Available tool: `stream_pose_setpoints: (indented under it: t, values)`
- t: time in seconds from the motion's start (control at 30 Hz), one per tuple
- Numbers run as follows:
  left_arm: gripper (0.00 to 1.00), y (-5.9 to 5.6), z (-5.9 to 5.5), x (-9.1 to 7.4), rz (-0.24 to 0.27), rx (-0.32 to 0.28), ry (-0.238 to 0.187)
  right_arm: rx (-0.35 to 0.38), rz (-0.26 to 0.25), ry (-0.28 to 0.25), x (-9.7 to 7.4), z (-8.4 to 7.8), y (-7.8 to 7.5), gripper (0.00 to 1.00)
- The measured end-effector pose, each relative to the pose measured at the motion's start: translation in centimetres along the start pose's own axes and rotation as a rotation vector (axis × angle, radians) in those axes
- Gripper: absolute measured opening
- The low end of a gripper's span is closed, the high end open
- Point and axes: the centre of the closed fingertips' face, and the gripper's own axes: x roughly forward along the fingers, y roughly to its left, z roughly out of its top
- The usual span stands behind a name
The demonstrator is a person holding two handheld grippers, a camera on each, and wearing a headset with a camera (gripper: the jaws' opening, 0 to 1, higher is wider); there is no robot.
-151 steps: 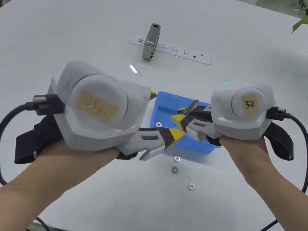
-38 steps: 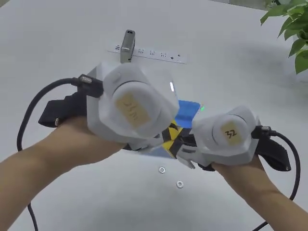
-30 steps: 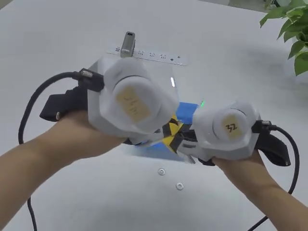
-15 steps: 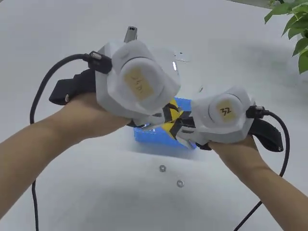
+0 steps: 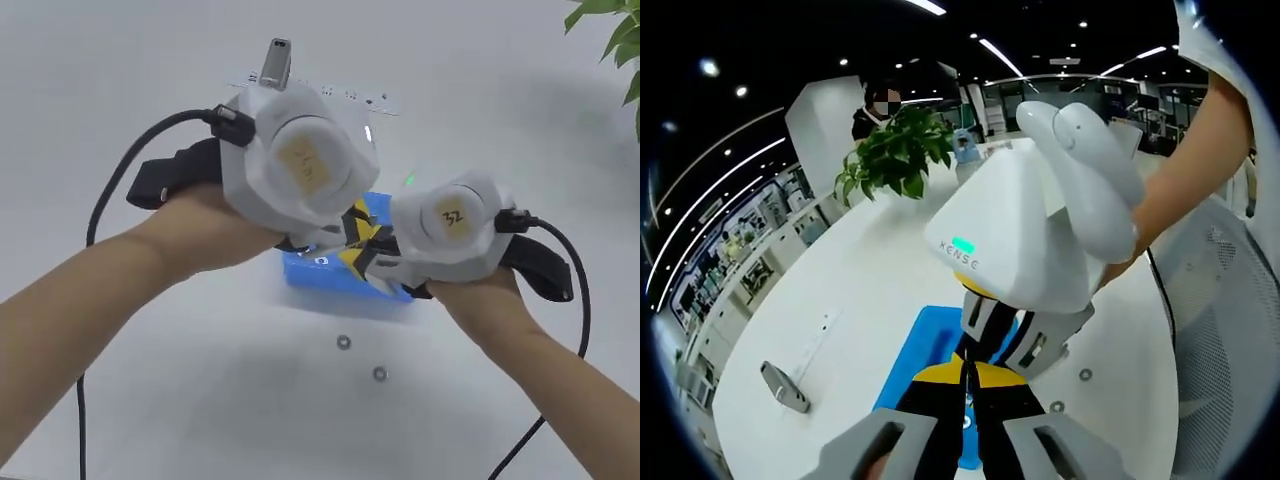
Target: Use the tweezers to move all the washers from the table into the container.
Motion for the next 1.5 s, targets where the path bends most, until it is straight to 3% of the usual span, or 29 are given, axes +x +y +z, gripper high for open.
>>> stream_pose_setpoints:
  t: [0.07, 0.4, 0.63, 0.87, 0.97, 1.3, 1.5]
  values:
    - [0.0, 0.5, -0.3, 0.4, 0.005, -0.008, 0.001, 0.029, 0.008, -0.003, 0.2, 0.1, -0.3, 0.04]
    - [0.0, 1.5, -0.7, 1.3, 0.006, -0.016, 0.013, 0.035, 0.006, 0.002, 1.3, -0.1, -1.2, 0.04]
    - [0.0, 1.5, -1.3, 2.0, -0.005, -0.018, 0.036, 0.027, 0.014, 0.026, 2.0, -1.0, -1.3, 0.04]
    - [0.0, 1.4, -1.3, 1.8, -0.005, -0.025, 0.034, 0.027, 0.006, 0.017, 1.9, -0.8, -1.4, 0.05]
    - [0.0, 1.1, -1.0, 1.4, -0.008, -0.019, 0.038, -0.011, -0.019, 0.008, 1.5, -0.4, -1.3, 0.06]
    - [0.0, 0.6, 1.0, -1.1, 0.032, -0.016, -0.004, 0.008, -0.061, -0.072, -1.5, 1.4, -0.8, 0.07]
    - [0.0, -0.2, 2.2, -2.8, 0.051, 0.02, -0.011, 0.077, -0.053, -0.171, -4.3, 3.3, 0.1, 0.08]
